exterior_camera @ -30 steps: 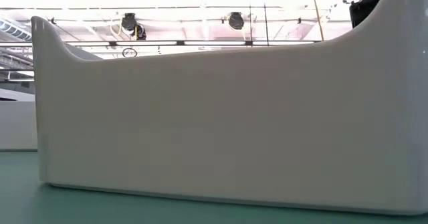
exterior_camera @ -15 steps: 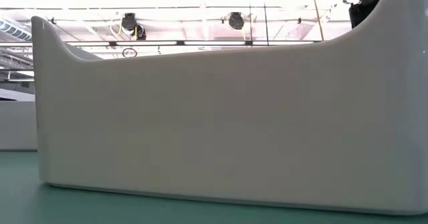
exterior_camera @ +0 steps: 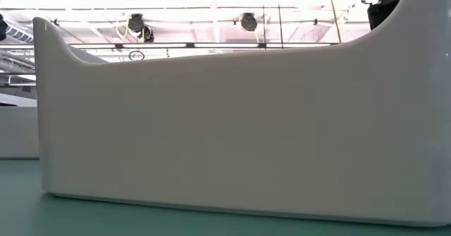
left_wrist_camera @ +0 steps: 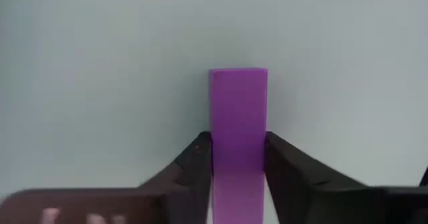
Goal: Sort & place blocks by color
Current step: Put the purple block into the gray bin, then put the green block into the transparent bin
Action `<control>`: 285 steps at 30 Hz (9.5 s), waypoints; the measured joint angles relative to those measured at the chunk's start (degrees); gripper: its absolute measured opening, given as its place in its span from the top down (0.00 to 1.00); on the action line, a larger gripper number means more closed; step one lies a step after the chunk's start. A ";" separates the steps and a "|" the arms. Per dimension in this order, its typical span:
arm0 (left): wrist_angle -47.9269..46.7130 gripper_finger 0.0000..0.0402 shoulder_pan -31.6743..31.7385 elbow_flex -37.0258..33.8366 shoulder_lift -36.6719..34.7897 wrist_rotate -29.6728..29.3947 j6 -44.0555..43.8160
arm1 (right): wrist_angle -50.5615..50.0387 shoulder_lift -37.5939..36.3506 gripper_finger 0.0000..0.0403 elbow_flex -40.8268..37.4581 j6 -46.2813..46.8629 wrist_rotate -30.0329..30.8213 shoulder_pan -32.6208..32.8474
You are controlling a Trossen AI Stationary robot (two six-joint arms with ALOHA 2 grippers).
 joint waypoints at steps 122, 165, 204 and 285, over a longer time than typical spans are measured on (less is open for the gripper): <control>66.19 0.50 18.33 -0.04 0.72 -9.66 12.45 | 34.14 24.73 0.26 0.00 7.65 -7.54 35.24; 66.88 0.50 17.21 -0.04 0.70 -6.79 15.57 | 47.88 29.12 0.47 -0.02 -13.91 7.41 37.44; 66.90 0.50 18.53 -0.04 0.70 -6.80 18.87 | 46.23 29.05 0.47 0.00 -1.88 -7.37 28.28; 64.02 0.50 20.72 -0.02 0.68 -9.67 17.00 | 21.71 19.25 0.72 7.11 -39.60 6.95 34.99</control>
